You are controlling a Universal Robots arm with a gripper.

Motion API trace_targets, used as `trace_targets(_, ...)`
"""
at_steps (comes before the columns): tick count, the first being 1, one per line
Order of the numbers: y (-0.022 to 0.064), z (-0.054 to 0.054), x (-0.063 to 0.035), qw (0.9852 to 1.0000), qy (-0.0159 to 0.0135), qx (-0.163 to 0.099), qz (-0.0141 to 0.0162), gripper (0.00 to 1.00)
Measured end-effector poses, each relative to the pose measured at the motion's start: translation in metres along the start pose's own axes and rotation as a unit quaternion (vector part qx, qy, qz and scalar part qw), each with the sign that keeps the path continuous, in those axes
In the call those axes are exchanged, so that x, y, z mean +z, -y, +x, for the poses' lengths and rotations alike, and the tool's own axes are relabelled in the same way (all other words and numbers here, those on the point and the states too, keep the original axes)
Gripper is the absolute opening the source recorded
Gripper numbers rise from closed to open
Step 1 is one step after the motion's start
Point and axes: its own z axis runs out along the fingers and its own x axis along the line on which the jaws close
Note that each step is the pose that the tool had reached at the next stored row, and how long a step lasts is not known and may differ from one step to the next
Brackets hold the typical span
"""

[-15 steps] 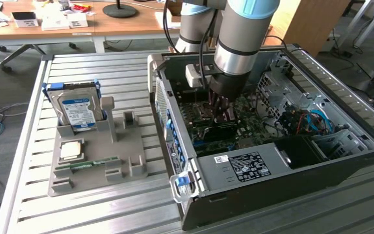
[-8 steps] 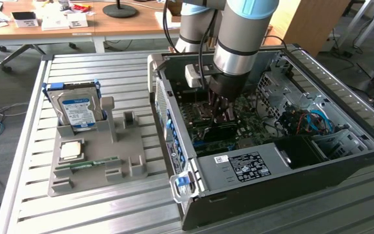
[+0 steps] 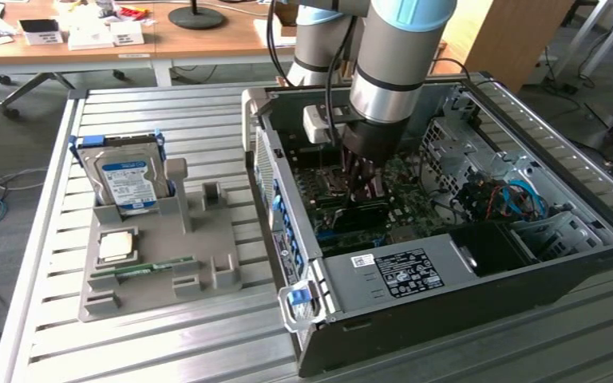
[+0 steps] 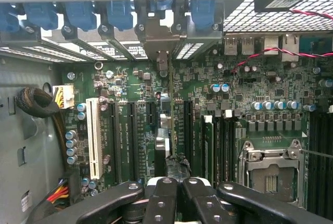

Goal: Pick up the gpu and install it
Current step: 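Press down on the gpu until it lock into place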

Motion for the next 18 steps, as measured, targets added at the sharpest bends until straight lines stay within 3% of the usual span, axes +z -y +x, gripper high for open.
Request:
trace_targets(10,0.0000,0.000,-0.0018,1.0000,0.0012,0.000,0.0005,0.11)
trace_targets(17,0.0003,-0.001,-0.0264,1.0000,0.0001,0.000,0.0001,0.11)
trace_targets(18,0.0004,-0.001,-0.0348,1.0000,0.0001,0.000,0.0001,0.11)
